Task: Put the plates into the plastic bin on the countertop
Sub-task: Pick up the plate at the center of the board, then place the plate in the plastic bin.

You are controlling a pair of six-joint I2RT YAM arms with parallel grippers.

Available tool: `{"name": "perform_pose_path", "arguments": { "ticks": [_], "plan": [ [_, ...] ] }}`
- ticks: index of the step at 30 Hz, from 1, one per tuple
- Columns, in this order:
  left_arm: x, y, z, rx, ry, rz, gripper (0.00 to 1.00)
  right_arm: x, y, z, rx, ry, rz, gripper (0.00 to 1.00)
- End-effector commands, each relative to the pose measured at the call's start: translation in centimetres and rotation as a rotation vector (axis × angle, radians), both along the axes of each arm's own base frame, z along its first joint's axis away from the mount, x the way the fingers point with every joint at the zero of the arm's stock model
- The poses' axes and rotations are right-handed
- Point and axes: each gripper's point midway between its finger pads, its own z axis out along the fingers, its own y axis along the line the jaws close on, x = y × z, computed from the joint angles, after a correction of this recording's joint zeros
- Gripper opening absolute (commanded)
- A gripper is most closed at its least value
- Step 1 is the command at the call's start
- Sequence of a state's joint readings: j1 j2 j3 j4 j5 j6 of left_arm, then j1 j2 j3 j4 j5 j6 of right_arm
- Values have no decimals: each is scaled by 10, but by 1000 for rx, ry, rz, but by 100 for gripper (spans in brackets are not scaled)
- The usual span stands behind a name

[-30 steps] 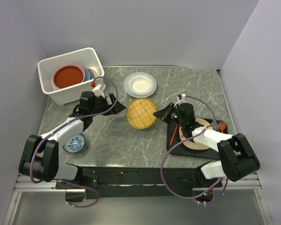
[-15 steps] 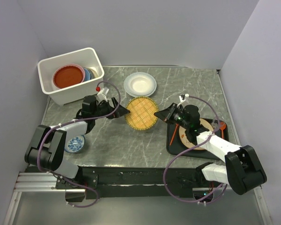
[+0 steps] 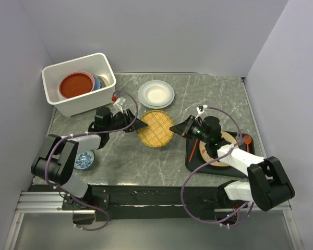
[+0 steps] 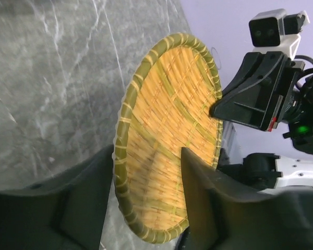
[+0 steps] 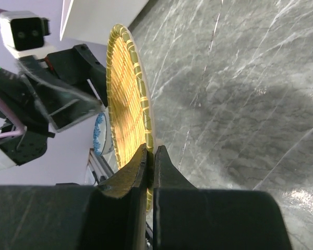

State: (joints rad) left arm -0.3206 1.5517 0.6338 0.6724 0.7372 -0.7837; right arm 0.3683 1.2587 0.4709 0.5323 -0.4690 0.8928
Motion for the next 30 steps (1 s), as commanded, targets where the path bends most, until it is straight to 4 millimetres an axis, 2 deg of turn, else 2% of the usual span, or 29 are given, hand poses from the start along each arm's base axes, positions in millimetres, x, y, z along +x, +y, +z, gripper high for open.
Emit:
{"name": "perform_pose_path", "arguments": {
  "ticks": [1,2,3,5,7,11,16,22,27,30],
  "plan": [
    [-1,-10,7,-27,-38,-46,37,11,6,44,71,-128,18,0],
    [1,-11,5,-26,-33,-49,29,10,6,45,71,-132,20,0],
    [1,-12,5,-26,-31,-53,14,10,6,44,68,-130,19,0],
    [1,-14,4,-32,-26,-58,2,9,6,45,66,-132,23,0],
    [1,-15,4,-37,-25,-60,1,7,4,44,59,-131,18,2],
    [1,-15,6,-39,-33,-54,1,5,2,40,46,-122,11,28],
    [1,-12,9,-28,-41,-35,1,4,2,41,44,-125,15,47],
    [4,-7,17,13,-63,-6,1,8,7,40,53,-120,37,65],
    [4,-2,19,40,-75,28,1,12,15,38,70,-105,77,74],
    [4,1,19,53,-75,43,1,12,16,34,74,-100,78,87]
  ]
}}
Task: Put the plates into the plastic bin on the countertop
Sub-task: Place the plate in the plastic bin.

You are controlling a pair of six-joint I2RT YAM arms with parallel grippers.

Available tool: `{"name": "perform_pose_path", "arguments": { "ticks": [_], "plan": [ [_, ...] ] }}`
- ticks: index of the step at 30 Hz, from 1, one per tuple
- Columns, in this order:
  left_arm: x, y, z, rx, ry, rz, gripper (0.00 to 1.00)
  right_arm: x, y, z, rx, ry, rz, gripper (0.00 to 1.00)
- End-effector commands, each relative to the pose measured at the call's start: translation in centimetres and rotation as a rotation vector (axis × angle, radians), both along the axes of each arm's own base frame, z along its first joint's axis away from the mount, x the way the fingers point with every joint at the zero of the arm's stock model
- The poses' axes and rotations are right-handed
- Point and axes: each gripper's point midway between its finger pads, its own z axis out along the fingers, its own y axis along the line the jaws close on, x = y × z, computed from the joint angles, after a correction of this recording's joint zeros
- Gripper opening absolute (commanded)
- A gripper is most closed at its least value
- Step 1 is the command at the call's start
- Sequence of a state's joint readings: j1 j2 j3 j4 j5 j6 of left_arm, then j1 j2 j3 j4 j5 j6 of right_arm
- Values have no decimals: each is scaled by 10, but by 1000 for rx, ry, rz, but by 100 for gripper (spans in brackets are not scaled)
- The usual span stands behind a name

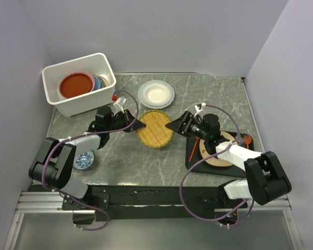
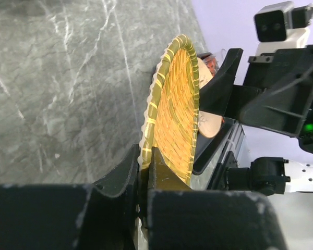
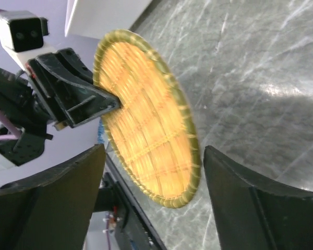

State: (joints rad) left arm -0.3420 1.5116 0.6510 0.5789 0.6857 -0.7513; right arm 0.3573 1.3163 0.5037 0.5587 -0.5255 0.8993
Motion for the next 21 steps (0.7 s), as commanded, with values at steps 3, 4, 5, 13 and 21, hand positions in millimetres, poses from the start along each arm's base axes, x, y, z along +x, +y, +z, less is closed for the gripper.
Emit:
{"name": "perform_pose_path", "arguments": {
  "ticks": [3,4,5,13,21],
  "plan": [
    [8,3,16,26,-77,26,1,6,5,30,39,-116,13,96],
    [8,3,17,29,-79,27,1,5,3,30,26,-118,8,96],
    [11,3,18,32,-85,30,1,5,1,29,18,-119,0,97],
    [21,2,36,35,-122,43,1,3,-24,20,-108,-118,-110,99],
    [40,9,55,70,-148,124,1,-7,-56,11,-242,-120,-226,99]
  ]
}}
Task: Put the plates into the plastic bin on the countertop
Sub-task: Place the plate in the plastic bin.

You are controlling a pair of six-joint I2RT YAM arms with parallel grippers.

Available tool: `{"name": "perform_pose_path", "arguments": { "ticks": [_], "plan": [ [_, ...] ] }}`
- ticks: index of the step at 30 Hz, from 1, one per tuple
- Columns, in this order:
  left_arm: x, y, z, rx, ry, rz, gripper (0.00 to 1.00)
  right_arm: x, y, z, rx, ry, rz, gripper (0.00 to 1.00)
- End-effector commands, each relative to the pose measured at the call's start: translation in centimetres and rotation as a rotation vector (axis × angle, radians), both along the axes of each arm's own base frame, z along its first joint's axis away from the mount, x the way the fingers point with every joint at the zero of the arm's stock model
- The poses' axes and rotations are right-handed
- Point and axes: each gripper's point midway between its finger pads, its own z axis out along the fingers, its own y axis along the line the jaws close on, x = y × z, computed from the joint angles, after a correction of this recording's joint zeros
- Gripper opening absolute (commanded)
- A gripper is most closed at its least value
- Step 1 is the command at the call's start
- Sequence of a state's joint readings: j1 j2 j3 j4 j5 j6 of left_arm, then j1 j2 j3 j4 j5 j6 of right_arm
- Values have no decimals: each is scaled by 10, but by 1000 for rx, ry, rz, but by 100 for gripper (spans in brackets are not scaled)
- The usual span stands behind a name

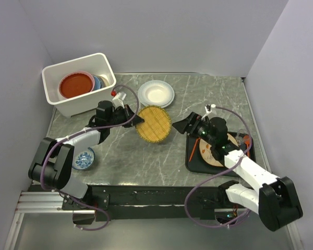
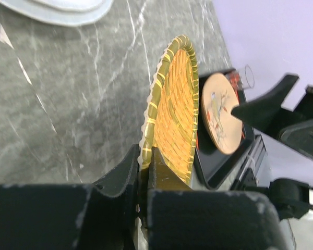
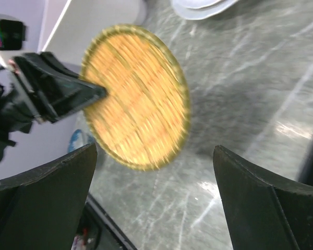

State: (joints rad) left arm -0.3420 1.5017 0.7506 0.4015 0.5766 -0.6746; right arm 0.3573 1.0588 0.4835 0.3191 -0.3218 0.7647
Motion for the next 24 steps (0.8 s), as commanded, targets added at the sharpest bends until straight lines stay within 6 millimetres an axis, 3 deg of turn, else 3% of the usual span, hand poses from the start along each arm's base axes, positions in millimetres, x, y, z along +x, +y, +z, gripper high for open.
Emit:
{"name": "perform_pose_path", "arguments": {
  "ticks": [1,11,18,24],
  "plan": [
    [18,3,54,-19,-149,43,1,-2,-21,-7,-101,-12,-81,99],
    [35,33,84,-26,-156,187,1,3,-23,-10,-162,-16,-100,99],
    [48,73,111,-34,-174,317,1,12,-1,-8,-186,-19,-53,100],
    [56,95,125,-11,-184,379,1,13,6,-14,-191,-7,-49,100]
  ]
}}
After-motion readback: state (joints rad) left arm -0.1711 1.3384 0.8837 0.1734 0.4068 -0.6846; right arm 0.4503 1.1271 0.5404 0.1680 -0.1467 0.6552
